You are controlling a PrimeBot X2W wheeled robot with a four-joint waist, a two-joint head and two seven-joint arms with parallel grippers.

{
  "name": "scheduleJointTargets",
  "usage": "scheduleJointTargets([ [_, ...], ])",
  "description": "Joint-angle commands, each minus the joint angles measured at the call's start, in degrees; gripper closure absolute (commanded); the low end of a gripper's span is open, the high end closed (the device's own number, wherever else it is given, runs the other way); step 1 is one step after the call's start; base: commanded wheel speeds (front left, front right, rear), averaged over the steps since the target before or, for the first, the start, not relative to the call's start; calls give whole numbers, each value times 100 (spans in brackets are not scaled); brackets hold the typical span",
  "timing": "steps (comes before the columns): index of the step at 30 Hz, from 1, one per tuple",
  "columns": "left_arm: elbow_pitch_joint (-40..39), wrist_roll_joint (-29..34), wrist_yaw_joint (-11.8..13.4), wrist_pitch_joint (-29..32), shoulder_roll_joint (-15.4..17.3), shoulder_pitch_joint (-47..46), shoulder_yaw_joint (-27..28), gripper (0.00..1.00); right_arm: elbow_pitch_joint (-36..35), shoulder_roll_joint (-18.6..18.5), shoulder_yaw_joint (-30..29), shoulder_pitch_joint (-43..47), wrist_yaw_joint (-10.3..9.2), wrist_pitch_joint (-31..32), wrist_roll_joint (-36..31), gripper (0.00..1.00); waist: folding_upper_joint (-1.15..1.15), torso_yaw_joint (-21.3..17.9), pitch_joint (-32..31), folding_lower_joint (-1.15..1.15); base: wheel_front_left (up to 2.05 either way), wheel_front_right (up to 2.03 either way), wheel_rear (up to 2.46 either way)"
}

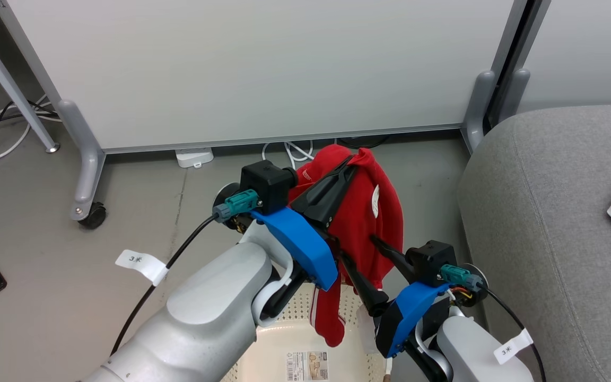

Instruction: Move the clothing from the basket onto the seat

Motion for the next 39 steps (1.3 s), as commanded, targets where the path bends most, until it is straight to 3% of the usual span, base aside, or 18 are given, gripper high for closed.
scheduleJointTargets([
  [1, 6, -46, -11, -26, -34, -102, -43, 100, 186, -9, 91, -175, 3, -105, 154, 0, 0, 25, 10, -1, 0, 0, 0],
  [8, -27, -129, -11, -29, -127, -170, -138, 100, 799, -12, 432, -553, 3, -323, 681, 0, 0, 107, 7, -1, 0, 0, 0],
  [17, -89, -235, -11, -29, -207, -142, -284, 100, 1525, -10, 365, -930, 3, -438, 921, 0, 0, 191, -83, -1, 0, 0, 0],
  [18, -92, -249, -11, -29, -209, -142, -299, 100, 1565, -9, 377, -953, 3, -442, 960, 12, 0, 197, -90, -1, 0, 0, 0],
  [19, -94, -258, -11, -29, -210, -143, -311, 100, 1607, -9, 390, -980, 3, -444, 976, 55, 0, 201, -95, -1, 0, 0, 0],
  [20, -96, -271, -11, -29, -211, -145, -324, 100, 1631, -9, 389, -1017, 3, -444, 990, 79, 0, 203, -99, -1, 0, 0, 0],
  [21, -96, -271, -11, -29, -211, -145, -324, 100, 1631, -9, 389, -1017, 3, -444, 990, 79, 0, 203, -99, -1, 0, 0, 0],
  [22, -96, -277, -11, -29, -208, -149, -334, 100, 1643, -9, 377, -1045, 3, -444, 1008, 100, 0, 201, -102, -1, 0, 0, 0],
  [39, 54, -142, -11, -26, -59, 27, -100, 100, 1341, -9, 257, -864, 3, -449, 955, 100, 0, 46, -122, -1, 0, 0, 0],
])
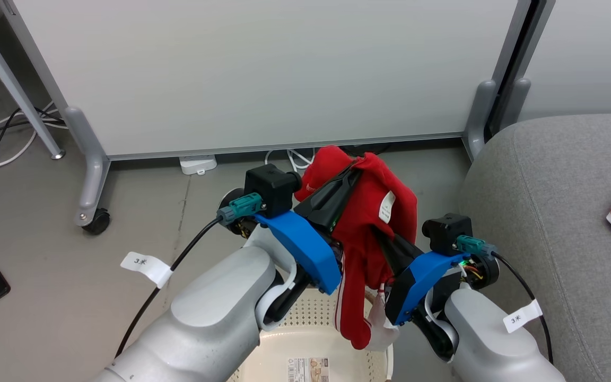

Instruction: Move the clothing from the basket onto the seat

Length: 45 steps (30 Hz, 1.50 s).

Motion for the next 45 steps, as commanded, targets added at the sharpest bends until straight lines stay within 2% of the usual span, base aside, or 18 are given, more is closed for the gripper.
scheduleJointTargets([
  [1, 21, 48, -11, -19, 20, 58, 39, 100, -46, -9, -5, 73, 3, -31, -42, 100, 0, -8, -2, 0, 0, 0, 0],
  [8, 64, 92, -11, -19, 8, 97, 94, 100, -100, -9, -49, 114, 3, -32, -116, 100, 0, -28, -18, 0, 0, 0, 0],
  [10, 67, 150, -11, -19, 18, 100, 159, 49, -97, -9, -58, 137, 3, -32, -126, 100, 0, -30, -19, 0, 0, 0, 0],
  [11, 75, 171, -11, -19, 23, 127, 198, 0, -98, -9, -61, 146, 3, -32, -128, 100, 0, -33, -17, 0, 0, 0, 0],
  [21, -240, 764, -11, -18, 143, 632, 878, 0, -131, -9, -164, 167, 3, -32, -125, 100, 0, -45, 8, 0, 0, 0, 0],
  [36, -1072, 1945, -11, -19, 419, 2131, 2213, 0, -524, -9, -704, 272, 3, -32, -438, 100, 0, -160, 90, 0, 0, 0, 0],
  [45, -1484, 2450, -11, -18, 463, 3003, 2982, 0, -896, -9, -900, 504, 3, -33, -711, 100, 0, -368, 91, 0, 0, 0, 0],
])
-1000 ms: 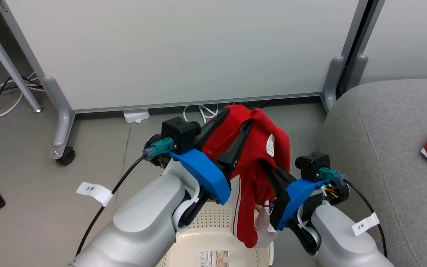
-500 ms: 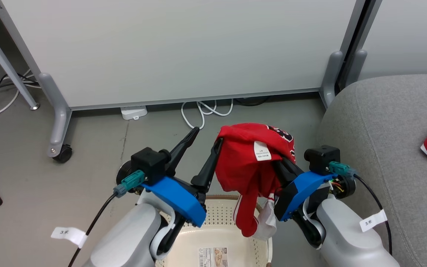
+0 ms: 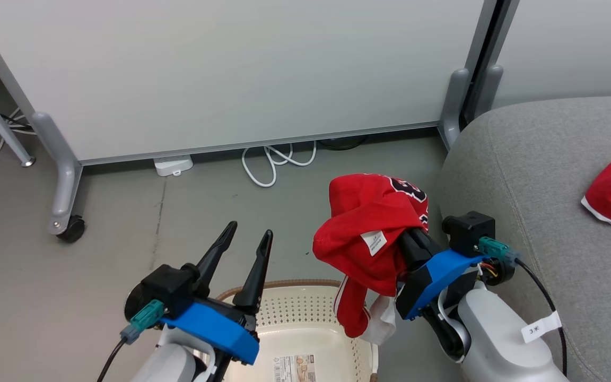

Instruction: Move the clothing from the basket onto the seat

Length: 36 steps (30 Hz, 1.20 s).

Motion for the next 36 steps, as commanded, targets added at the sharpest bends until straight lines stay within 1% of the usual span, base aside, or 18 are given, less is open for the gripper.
scheduleJointTargets([
  [1, -98, 123, -11, -17, 11, 204, 188, 0, -97, -9, -47, 111, 3, -32, -86, 100, 0, -64, -7, 0, 0, 0, 0],
  [8, -397, 682, -11, -16, 26, 800, 858, 0, -420, -9, -146, 365, 3, -32, -217, 100, 0, -329, -23, 0, 0, 0, 0],
  [9, -397, 682, -11, -16, 26, 800, 858, 0, -420, -9, -146, 365, 3, -32, -217, 100, 0, -329, -23, 0, 0, 0, 0],
  [10, -465, 827, -11, -16, 16, 971, 1029, 0, -510, -9, -185, 450, 3, -33, -287, 100, 0, -404, -24, 0, 0, 0, 0],
  [14, -585, 1000, -11, -16, -57, 1219, 1270, 0, -683, -9, -350, 624, 3, -33, -510, 100, 0, -512, -14, 0, 0, 0, 0],
  [20, -671, 1082, -11, -17, -105, 1354, 1427, 0, -895, -8, -508, 804, 3, 4, -734, 100, 0, -627, 18, 0, 0, 0, 0],
  [26, -758, 1127, -11, -16, -140, 1261, 1507, 0, -1256, -9, -535, 977, 3, 95, -827, 100, 0, -834, 107, 0, 0, 0, 0],
  [31, -834, 1181, -11, -16, -104, 1196, 1618, 0, -1603, -9, -555, 1154, 3, 159, -764, 100, 0, -1147, 213, 0, 0, 0, 0],
  [36, -849, 1187, -11, -16, -48, 1178, 1675, 0, -1911, -9, -504, 1310, 3, 217, -751, 100, 0, -1564, 314, 0, 0, 0, 0],
])
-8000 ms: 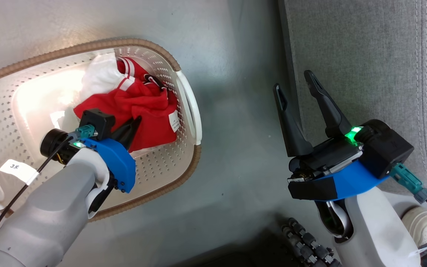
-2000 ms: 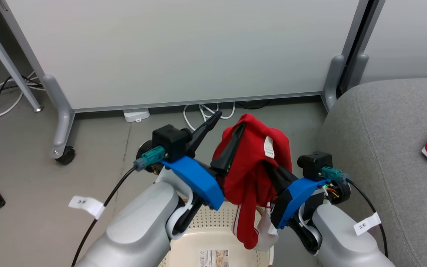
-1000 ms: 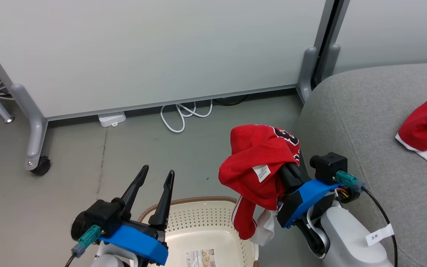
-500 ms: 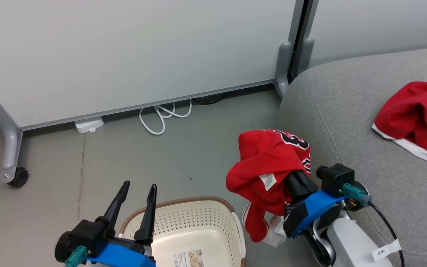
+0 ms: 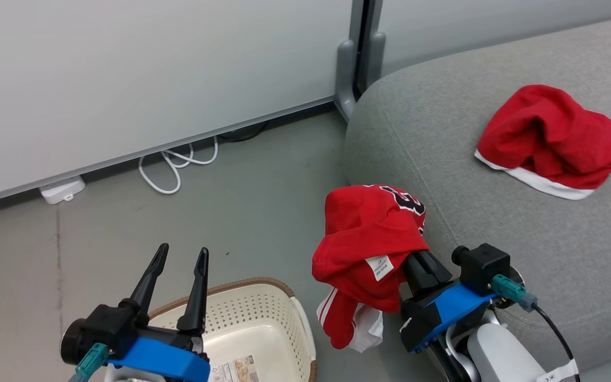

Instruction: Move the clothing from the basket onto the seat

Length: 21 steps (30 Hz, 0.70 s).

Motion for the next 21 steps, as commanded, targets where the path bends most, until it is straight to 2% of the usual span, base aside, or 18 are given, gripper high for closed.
scheduleJointTargets([
  [1, -13, 21, -11, -16, 39, -76, 16, 0, -98, -9, 15, 89, 3, 2, 4, 100, 0, -252, 85, 0, 0, 0, 0],
  [13, -60, 40, -11, -15, 175, -155, 64, 0, -533, -8, 103, 309, 3, 22, 124, 100, 0, -1124, 267, 0, 0, 0, 0],
  [21, -72, 54, -11, -15, 225, -182, 30, 0, -664, -8, 83, 398, 3, -4, 142, 100, 0, -1471, 322, 0, 0, 0, 0],
])
